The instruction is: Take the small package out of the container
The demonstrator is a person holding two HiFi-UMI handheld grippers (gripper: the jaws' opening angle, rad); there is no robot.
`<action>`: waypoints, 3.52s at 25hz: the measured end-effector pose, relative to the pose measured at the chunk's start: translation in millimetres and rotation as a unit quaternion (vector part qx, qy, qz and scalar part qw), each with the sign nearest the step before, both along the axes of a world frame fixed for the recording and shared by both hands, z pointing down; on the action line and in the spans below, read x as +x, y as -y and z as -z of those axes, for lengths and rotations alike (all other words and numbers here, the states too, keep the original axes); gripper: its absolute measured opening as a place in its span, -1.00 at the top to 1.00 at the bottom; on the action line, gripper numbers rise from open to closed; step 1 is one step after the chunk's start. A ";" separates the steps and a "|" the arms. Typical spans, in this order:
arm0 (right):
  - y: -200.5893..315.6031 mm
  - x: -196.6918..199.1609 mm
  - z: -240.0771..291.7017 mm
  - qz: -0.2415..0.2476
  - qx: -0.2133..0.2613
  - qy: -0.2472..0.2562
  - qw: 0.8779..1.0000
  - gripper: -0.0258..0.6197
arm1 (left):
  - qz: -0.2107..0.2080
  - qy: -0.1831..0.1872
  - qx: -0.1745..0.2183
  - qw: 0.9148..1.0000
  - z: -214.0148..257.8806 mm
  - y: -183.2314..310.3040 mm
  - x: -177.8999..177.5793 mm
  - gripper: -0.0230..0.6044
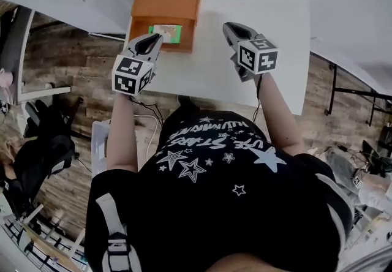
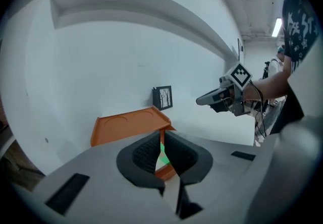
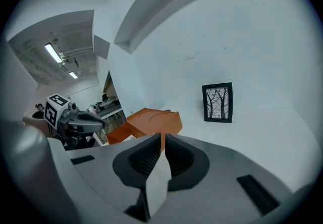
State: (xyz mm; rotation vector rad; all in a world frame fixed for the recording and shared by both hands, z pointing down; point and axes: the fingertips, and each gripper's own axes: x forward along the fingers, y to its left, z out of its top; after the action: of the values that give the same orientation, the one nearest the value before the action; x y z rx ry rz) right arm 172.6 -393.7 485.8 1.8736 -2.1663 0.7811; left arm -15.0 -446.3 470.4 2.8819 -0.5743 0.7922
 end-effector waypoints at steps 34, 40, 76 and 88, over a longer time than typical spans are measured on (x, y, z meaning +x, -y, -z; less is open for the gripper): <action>9.6 34.1 -30.3 -0.118 -0.034 0.003 0.992 0.74 | -0.368 0.358 0.039 0.857 -136.2 29.7 44.4 -0.22; 7.9 28.9 -29.1 -0.120 -0.033 0.003 0.992 0.74 | -0.367 0.404 0.046 0.837 -147.1 30.2 33.1 -0.21; 5.0 3.7 20.1 -0.044 0.024 0.001 0.999 0.74 | -0.149 0.178 0.110 0.966 -8.7 29.2 31.5 -0.19; -39.2 7.0 35.4 0.002 0.038 0.013 0.999 0.74 | 0.019 0.055 0.047 0.997 23.6 -37.2 15.2 -0.19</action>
State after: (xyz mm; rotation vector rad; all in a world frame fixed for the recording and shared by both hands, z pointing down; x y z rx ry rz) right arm 179.6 -354.5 450.4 1.9048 -2.2450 0.7378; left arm 0.2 -409.1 446.8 2.9158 -0.6944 0.9464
